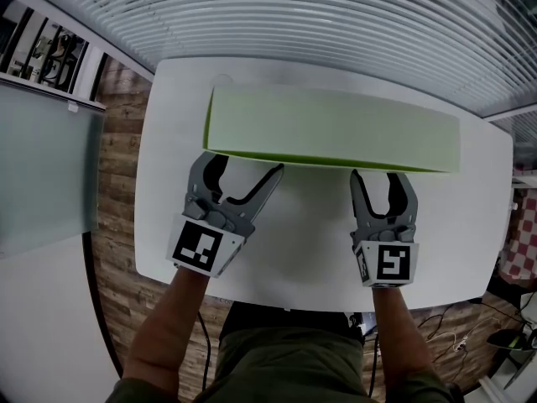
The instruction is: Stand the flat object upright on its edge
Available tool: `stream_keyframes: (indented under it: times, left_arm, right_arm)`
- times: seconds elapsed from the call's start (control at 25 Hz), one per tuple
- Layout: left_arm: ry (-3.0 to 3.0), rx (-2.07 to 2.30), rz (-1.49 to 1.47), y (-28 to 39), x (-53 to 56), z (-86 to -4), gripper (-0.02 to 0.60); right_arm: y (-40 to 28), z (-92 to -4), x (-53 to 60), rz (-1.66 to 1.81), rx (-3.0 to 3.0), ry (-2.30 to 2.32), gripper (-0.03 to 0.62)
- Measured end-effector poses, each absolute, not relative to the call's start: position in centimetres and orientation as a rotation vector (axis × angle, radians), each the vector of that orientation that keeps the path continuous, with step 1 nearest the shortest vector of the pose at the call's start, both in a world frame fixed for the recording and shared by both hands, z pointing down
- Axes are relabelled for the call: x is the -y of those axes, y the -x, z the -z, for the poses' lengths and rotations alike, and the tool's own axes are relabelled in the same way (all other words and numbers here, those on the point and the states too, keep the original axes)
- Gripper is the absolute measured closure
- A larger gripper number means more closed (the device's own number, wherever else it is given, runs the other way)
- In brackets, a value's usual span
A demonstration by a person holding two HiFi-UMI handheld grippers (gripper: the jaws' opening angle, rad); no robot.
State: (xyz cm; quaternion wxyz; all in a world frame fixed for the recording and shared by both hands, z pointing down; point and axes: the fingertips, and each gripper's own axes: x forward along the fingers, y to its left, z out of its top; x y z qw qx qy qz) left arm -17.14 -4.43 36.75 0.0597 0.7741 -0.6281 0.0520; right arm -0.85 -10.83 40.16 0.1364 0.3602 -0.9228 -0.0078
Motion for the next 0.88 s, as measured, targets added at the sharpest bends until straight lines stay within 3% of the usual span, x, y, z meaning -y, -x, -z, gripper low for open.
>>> stream_keyframes:
  times: [0.88]
  left_arm:
    - [-2.342,1.899,-0.161,17.13,4.40,-36.57,0.282]
  right_arm:
    - [0.72,-39.91,11.00,-0.003,2.676,-1.029,0.336]
